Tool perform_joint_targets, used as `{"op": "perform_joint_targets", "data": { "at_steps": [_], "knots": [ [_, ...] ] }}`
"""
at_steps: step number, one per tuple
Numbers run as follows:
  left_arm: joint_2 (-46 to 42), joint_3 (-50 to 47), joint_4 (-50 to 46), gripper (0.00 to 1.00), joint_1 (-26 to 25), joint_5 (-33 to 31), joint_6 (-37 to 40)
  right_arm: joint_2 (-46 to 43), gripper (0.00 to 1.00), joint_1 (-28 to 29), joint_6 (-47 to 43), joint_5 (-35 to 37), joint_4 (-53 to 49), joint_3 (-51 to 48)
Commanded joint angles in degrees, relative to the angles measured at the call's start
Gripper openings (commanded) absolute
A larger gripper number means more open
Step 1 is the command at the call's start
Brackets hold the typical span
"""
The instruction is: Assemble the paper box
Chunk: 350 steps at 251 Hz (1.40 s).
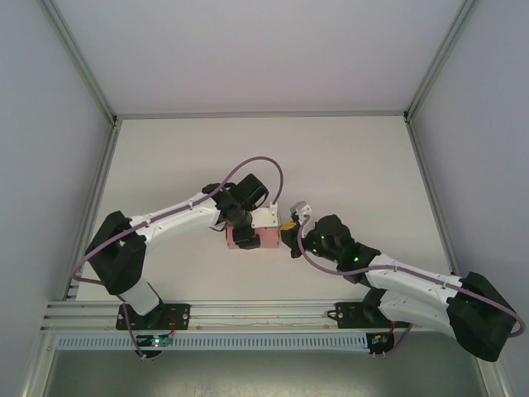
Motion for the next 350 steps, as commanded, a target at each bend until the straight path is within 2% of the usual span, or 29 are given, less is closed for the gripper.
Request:
{"op": "perform_joint_targets", "data": {
  "at_steps": [1, 9, 14, 17, 115, 151, 193, 239, 262, 289, 350],
  "knots": [
    [-0.04, 2.54, 0.33, 0.82, -0.04, 0.89, -1.18, 0.76, 0.00, 1.66, 3.62, 4.18, -3.43, 0.08],
    [-0.26, 2.91, -0.04, 0.87, -0.13, 0.84, -1.26, 0.67, 0.00, 2.17, 3.89, 5.17, -3.86, 0.31],
    [-0.41, 3.03, -0.16, 0.98, -0.17, 0.83, -1.34, 0.59, 0.00, 2.48, 3.83, 5.79, -4.26, 0.46],
    [-0.53, 3.13, -0.22, 1.00, -0.19, 0.79, -1.44, 0.58, 0.00, 2.67, 3.80, 6.28, -4.61, 0.60],
    [-7.43, 1.82, -0.31, 1.00, -0.29, -1.01, -8.19, 0.95, 0.00, 7.94, 7.88, 19.70, -12.21, 4.70],
    [-15.01, -1.85, 1.97, 1.00, -0.24, -6.72, -15.40, 0.32, 0.00, 8.76, 9.75, 20.26, -12.98, 4.77],
    [-23.09, -6.17, -1.12, 1.00, -0.29, -16.21, -28.63, 0.29, 0.00, 10.10, 10.60, 21.60, -14.87, 6.25],
    [-27.33, -10.40, -3.52, 0.83, -0.58, -16.55, -41.70, 1.24, 0.00, 11.27, 11.92, 23.40, -18.49, 9.42],
    [-28.08, -12.68, -3.22, 0.77, -1.08, -18.17, -45.69, 2.68, 0.00, 11.77, 12.66, 23.72, -20.04, 10.88],
    [-27.98, -13.88, -2.98, 0.71, -1.81, -18.07, -48.16, 4.14, 0.00, 11.83, 14.14, 24.09, -20.64, 11.67],
    [-29.48, -16.07, -2.34, 0.61, -2.22, -18.74, -47.66, 5.51, 0.00, 11.86, 14.47, 24.10, -22.30, 13.28]
  ]
}}
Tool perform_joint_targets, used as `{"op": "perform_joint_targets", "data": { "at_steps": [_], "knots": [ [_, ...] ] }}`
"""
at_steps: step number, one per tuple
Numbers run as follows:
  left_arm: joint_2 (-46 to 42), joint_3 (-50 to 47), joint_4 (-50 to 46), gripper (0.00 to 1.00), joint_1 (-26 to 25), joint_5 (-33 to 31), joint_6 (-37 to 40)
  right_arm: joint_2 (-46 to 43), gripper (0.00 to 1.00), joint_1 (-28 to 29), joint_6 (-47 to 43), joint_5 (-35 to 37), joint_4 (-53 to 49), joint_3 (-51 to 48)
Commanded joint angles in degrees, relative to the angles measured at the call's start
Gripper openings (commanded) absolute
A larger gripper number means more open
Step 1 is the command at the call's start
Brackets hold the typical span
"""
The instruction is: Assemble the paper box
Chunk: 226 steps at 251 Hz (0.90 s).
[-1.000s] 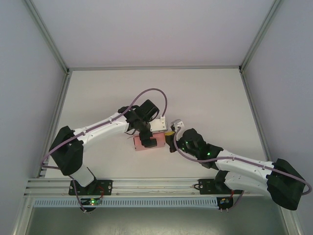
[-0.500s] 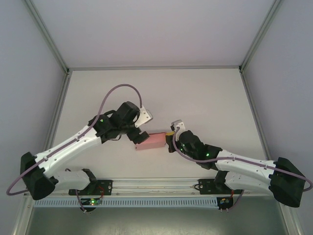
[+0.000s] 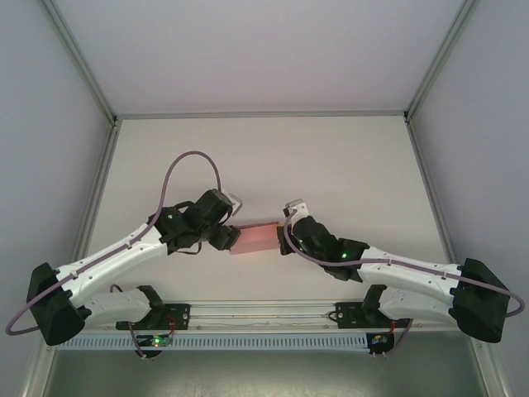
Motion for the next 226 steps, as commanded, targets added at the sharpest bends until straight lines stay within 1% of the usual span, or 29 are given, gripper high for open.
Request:
{"op": "perform_joint_targets", "data": {
  "at_steps": [1, 20, 38, 58, 80, 98, 170, 201, 226],
  "knots": [
    [-1.77, -1.49, -1.03, 0.61, -0.56, -2.33, -2.21, 0.54, 0.00, 0.66, 1.07, 1.14, -3.53, 1.07],
    [-1.82, -2.40, -0.36, 0.56, -0.61, -3.16, -2.07, 0.30, 0.00, 0.70, 0.95, 0.92, -3.58, 1.07],
    [-1.92, -2.78, -0.03, 0.50, -0.61, -3.82, -2.21, 0.35, 0.00, 0.64, 0.95, 0.84, -3.86, 1.36],
    [-2.43, -3.18, 0.92, 0.46, -0.60, -2.18, -1.64, 0.88, 0.00, 0.60, 0.83, 0.35, -4.22, 1.63],
    [-3.33, -4.00, 3.14, 0.46, -0.60, 0.27, -0.62, 1.48, 0.00, 0.66, 0.91, 0.10, -4.27, 1.89],
    [-3.70, -4.36, 3.91, 0.45, -0.60, 0.63, -0.23, 1.67, 0.00, 0.64, 0.85, -0.24, -4.35, 1.99],
    [-2.46, -4.31, 4.89, 0.42, -0.06, -0.01, 0.47, 1.30, 0.00, 0.68, 0.74, -0.95, -4.29, 1.77],
    [-0.88, -3.54, 4.54, 0.37, 0.07, 0.48, 0.50, 1.24, 0.00, 0.70, 0.74, -0.96, -4.37, 1.60],
    [0.02, -3.30, 4.30, 0.37, 0.16, -0.51, 0.72, 1.14, 0.00, 0.66, 0.70, -1.48, -4.30, 1.64]
  ]
}}
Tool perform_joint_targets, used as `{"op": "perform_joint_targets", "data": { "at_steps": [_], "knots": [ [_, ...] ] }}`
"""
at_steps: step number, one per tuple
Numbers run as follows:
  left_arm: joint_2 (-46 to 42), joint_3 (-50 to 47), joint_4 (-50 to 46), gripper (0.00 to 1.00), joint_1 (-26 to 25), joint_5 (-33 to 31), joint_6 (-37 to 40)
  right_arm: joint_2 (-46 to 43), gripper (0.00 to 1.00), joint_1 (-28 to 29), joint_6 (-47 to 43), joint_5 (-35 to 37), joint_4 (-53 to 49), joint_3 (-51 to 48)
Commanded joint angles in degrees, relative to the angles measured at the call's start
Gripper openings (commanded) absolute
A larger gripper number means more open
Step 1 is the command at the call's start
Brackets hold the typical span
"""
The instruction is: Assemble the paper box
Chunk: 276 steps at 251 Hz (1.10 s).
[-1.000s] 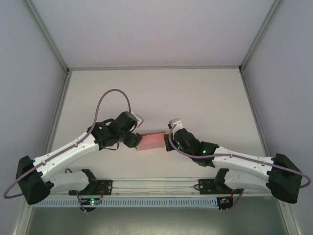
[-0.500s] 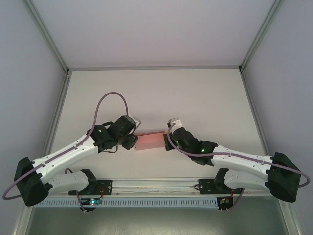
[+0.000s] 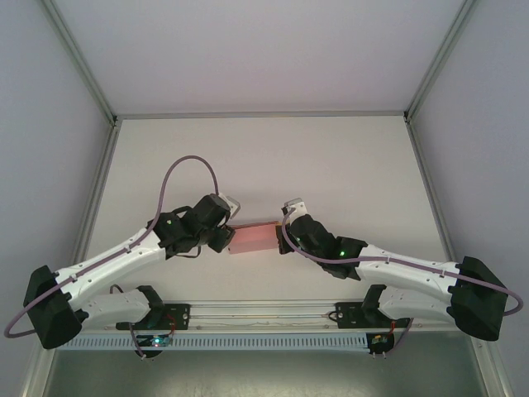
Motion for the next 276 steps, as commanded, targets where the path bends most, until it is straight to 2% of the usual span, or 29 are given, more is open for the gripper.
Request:
{"op": "perform_joint_targets", "data": {
  "at_steps": [1, 35, 65, 123, 139, 148, 171, 202, 220, 276],
  "knots": [
    [1.07, 0.74, 0.57, 0.37, 0.09, -0.68, 0.76, 0.34, 0.00, 0.69, 0.34, -1.32, -2.95, 0.42],
    [1.59, 0.35, 1.10, 0.35, 0.75, -1.04, 1.26, 0.26, 0.00, 0.70, 0.40, -1.23, -2.97, 0.22],
    [1.51, 0.24, 1.48, 0.24, 1.48, 0.03, 1.32, 0.39, 0.00, 0.66, 0.43, -1.50, -3.09, 0.25],
    [1.56, -0.30, 1.30, 0.23, 1.55, 0.34, -0.90, 0.67, 0.00, 0.70, -0.04, -2.11, -3.06, 0.18],
    [1.69, -0.23, 1.55, 0.12, 1.55, 0.54, -2.98, 1.11, 0.00, 0.68, -0.29, -2.78, -3.37, 0.31],
    [1.69, -0.01, 1.44, 0.00, 1.56, 0.54, -4.08, 1.22, 0.00, 0.69, -0.25, -2.86, -3.29, 0.16],
    [1.30, 1.29, -0.31, 0.00, 1.55, -0.26, -7.07, 1.57, 0.00, 0.88, -0.30, -2.81, -3.21, -0.23],
    [1.14, 3.16, -1.33, 0.00, 1.74, 4.53, -11.24, 2.14, 0.00, 2.39, -0.91, -1.21, -3.22, -0.42],
    [2.40, 5.63, -4.09, 0.00, 2.05, 4.53, -14.85, 3.25, 0.00, 3.65, -0.96, -0.07, -3.26, -0.13],
    [6.73, 11.09, -9.35, 0.00, 5.55, 14.16, -21.34, 6.14, 0.00, 6.21, -0.27, 3.90, -4.07, 0.11]
  ]
}}
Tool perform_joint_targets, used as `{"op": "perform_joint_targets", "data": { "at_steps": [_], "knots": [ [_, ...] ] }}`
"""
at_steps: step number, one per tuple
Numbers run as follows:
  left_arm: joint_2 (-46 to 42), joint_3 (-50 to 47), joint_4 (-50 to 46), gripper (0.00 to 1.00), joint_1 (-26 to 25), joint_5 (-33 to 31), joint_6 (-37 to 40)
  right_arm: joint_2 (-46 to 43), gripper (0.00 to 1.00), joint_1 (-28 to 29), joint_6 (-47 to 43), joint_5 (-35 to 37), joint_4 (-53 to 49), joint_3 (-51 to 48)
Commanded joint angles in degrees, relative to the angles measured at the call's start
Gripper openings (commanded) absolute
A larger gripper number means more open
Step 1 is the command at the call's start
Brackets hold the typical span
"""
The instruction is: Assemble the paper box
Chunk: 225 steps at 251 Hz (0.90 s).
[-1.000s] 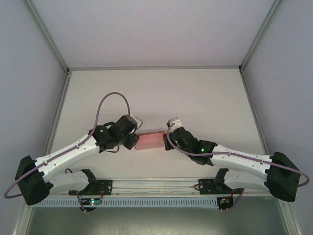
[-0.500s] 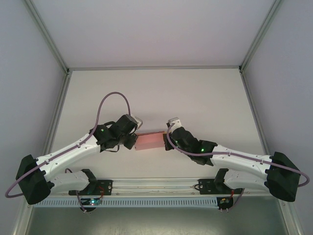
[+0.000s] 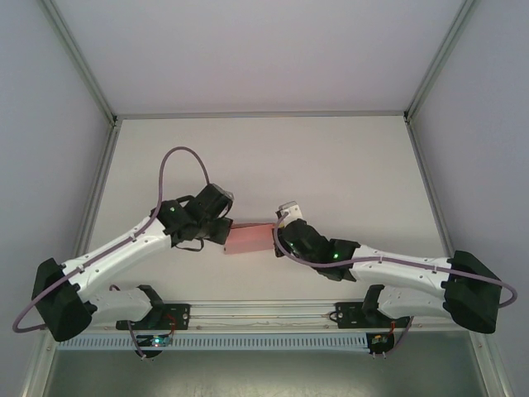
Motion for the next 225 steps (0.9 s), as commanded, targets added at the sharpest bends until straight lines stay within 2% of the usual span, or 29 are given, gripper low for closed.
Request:
{"op": "perform_joint_targets", "data": {
  "at_steps": [1, 61, 152, 206, 225],
  "knots": [
    [1.71, 3.67, -1.06, 0.00, 1.92, 9.23, -6.55, 2.62, 0.00, 2.34, -0.05, -0.99, -4.83, -0.61],
    [4.38, 2.84, 1.50, 0.00, 7.35, 21.65, -13.02, 4.81, 0.00, 5.51, -0.81, 3.49, -6.73, 0.75],
    [4.04, 1.16, 3.83, 0.00, 11.90, 32.66, -19.00, 8.25, 0.00, 6.93, -2.57, 4.29, -7.92, 2.23],
    [5.00, 1.51, 2.39, 0.00, 15.21, 35.63, -19.41, 8.78, 0.00, 7.58, -5.81, 4.27, -7.83, 1.55],
    [4.97, 0.10, 5.23, 0.00, 16.83, 39.63, -20.36, 8.83, 0.00, 7.87, -7.20, 4.36, -8.18, 1.19]
  ]
}}
